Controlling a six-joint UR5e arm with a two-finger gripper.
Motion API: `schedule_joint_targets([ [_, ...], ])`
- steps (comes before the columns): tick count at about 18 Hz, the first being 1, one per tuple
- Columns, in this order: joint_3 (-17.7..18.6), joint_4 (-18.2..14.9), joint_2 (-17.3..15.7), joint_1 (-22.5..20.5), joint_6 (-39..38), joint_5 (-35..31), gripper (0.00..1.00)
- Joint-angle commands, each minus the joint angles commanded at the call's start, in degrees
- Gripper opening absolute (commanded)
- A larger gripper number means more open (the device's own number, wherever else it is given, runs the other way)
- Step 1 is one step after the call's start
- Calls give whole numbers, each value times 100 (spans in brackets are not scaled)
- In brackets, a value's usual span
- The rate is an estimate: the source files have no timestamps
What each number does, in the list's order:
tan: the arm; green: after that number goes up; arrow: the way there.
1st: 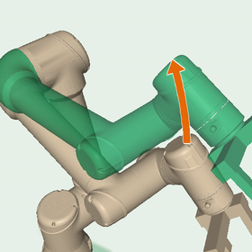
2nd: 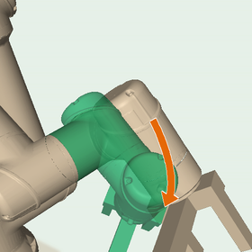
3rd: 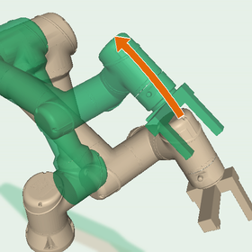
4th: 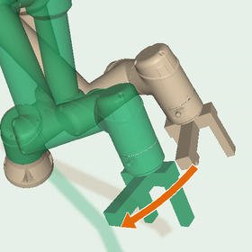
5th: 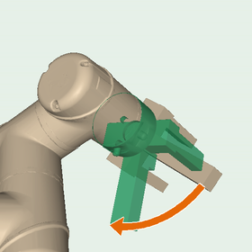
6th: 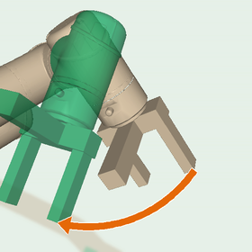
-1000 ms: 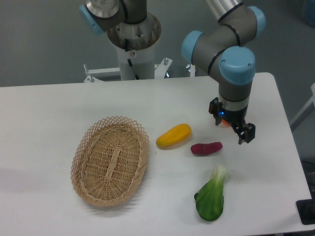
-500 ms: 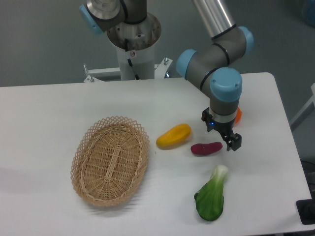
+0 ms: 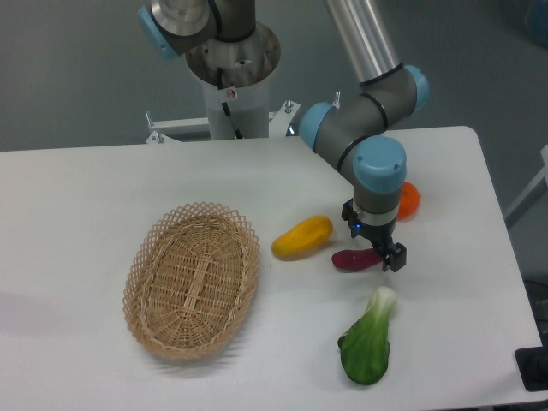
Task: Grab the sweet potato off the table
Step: 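Lower the gripper down over the purple sweet potato, then close the gripper around the purple sweet potato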
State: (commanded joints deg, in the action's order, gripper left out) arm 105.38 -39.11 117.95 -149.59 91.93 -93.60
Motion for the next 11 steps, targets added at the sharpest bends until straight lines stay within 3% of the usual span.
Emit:
schedule_joint_targets([
  [1, 26, 9, -9, 9, 0, 0, 99],
  [2, 35, 9, -9, 9, -9, 0, 91],
  [7, 35, 0, -44, 9, -70, 0, 34],
  [11, -9, 0, -53, 0, -44, 0, 14],
])
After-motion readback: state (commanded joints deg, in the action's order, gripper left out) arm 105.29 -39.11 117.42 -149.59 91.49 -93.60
